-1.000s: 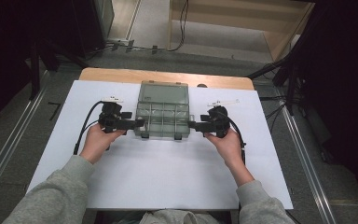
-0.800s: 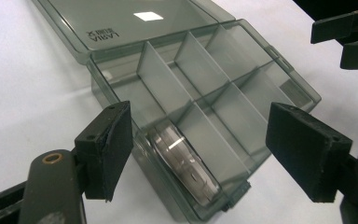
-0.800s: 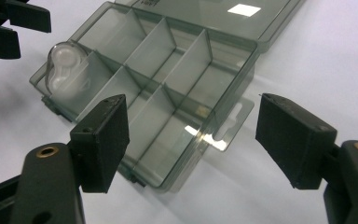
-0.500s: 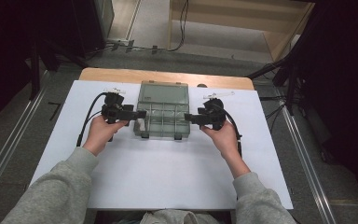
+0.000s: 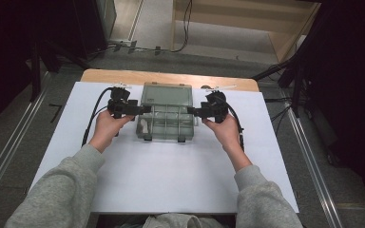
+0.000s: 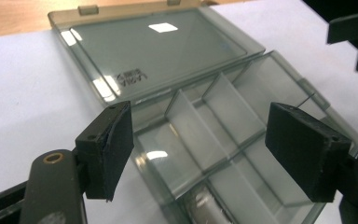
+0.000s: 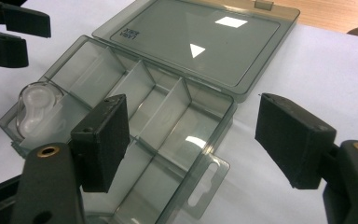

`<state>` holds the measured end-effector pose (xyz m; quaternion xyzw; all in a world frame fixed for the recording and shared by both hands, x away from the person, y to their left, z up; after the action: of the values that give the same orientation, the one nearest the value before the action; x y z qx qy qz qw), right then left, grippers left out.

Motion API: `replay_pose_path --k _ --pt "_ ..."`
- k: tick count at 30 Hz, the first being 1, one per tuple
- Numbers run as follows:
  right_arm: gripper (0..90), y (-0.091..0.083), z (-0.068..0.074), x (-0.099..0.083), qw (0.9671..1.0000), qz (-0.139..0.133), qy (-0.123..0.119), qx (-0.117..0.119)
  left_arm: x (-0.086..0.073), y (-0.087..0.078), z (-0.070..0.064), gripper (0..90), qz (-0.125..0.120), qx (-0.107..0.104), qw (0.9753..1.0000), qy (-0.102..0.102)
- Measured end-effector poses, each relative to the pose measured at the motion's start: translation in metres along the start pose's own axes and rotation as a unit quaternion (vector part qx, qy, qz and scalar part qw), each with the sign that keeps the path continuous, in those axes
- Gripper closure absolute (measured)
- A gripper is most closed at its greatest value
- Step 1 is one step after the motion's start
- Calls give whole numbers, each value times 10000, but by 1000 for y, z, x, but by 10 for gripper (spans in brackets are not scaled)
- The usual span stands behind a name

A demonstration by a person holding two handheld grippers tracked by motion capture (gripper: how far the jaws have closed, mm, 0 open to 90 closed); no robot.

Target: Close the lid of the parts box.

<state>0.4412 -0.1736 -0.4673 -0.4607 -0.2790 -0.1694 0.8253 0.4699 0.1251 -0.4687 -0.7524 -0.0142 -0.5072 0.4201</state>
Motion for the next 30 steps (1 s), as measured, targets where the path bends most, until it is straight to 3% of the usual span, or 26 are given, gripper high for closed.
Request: replay_pose_path --k 5,12,16,21,25,30 --pt "243 3 2 4 10000 7 -13 5 5 2 5 243 -31 46 9999 -95" --pt "244 14 -6 12 9999 45 113 -91 14 9 15 243 5 120 9999 -123" --pt "245 19 -9 17 9997 21 214 -89 17 14 20 243 -30 197 9997 -149" --pt "246 24 -10 22 9998 -103 178 -88 20 23 23 243 -38 235 9996 -179" --pt "246 29 -10 28 9999 -110 83 -97 21 30 26 244 -76 382 9991 -177" --pt "246 39 -15 33 9996 -58 212 -160 22 38 34 243 -29 495 9985 -212"
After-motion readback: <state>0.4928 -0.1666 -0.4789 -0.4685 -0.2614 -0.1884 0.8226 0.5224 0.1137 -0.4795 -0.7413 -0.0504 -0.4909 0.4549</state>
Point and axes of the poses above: each handheld gripper's, and its own axes: y roughly forward along the jaws, x roughly out of its top, z roughly to its left, the point moved 3 cm from there along y, roughly forward along the jaws, and after that the axes turned 13 degrees about y, right-handed, at the moved point
